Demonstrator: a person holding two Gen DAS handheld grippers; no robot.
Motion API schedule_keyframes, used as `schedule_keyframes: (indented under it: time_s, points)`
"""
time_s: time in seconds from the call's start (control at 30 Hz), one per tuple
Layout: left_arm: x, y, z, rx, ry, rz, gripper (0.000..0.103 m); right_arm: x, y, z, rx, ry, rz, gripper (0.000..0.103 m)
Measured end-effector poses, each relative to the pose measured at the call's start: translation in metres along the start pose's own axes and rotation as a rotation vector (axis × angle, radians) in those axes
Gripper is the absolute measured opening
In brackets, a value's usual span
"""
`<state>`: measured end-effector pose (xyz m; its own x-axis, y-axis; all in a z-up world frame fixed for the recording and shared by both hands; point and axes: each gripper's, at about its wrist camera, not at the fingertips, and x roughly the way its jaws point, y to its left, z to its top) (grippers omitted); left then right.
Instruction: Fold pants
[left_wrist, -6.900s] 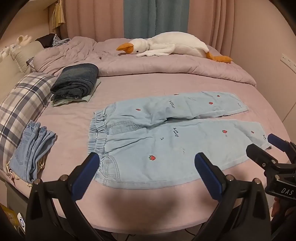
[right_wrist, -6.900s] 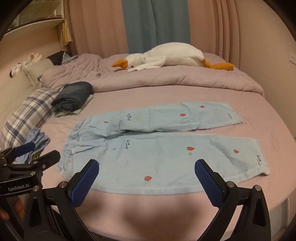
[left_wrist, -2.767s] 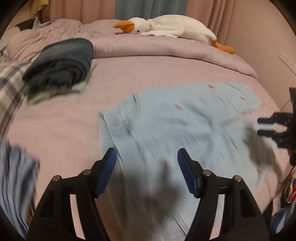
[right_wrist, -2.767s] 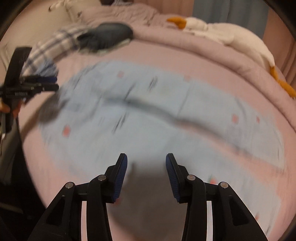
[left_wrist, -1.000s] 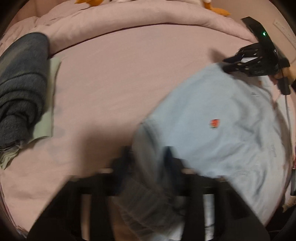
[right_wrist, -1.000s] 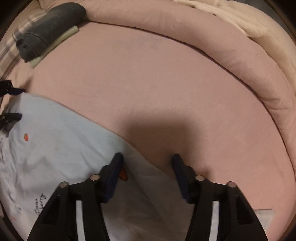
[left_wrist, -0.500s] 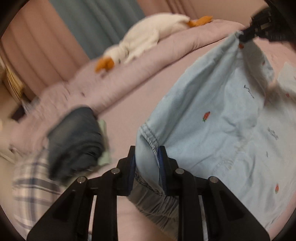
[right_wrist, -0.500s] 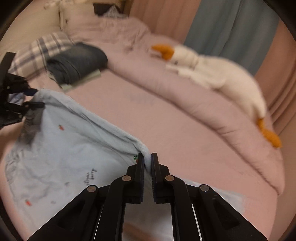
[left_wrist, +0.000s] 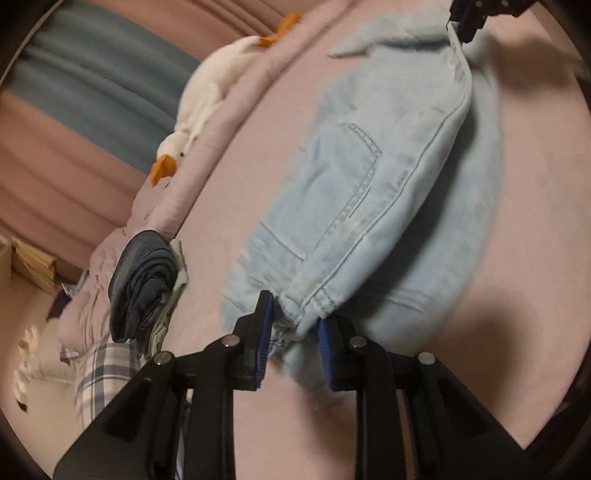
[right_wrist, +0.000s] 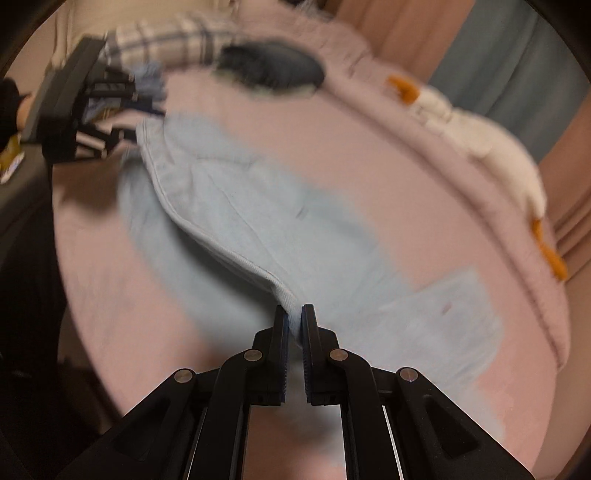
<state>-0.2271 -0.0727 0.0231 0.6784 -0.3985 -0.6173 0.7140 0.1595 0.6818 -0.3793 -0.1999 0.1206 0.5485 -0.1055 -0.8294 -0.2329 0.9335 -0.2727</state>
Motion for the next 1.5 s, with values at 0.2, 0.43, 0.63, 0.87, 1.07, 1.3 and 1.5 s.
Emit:
schedule_keyframes:
  time_s: [0.2,0.43,0.63,0.87,1.07,1.3,1.5]
  points:
    - [-0.001,-0.008,0.001,-0.013,0.001,0.049,0.02,0.035,0.011,-0.014,0.025,0.084,0.016,0.007]
    - [-0.02,-0.019,-0.012,0.004,-0.017,0.057,0.018,0.029,0.004,-0.01,0.029,0.059,0.001,0.007]
    - [-0.019,-0.026,-0.016,0.025,-0.012,0.062,0.02,0.042,0.016,-0.027,0.049,0.085,-0.002,0.007]
    - [-0.058,0.003,-0.022,-0.124,-0.043,0.001,0.041,0.016,-0.002,-0.024,0.145,0.057,0.054,0.011]
    - [-0.044,0.053,-0.01,-0.466,-0.01,-0.098,0.047,0.0,-0.023,-0.01,0.328,-0.095,0.163,0.011]
    - [-0.009,0.106,-0.044,-1.118,0.085,-0.371,0.045,0.028,-0.003,0.024,0.363,-0.094,0.173,0.011]
    - [-0.013,0.095,-0.091,-1.576,-0.016,-0.637,0.043,0.042,0.013,0.021,0.484,-0.144,0.307,0.011]
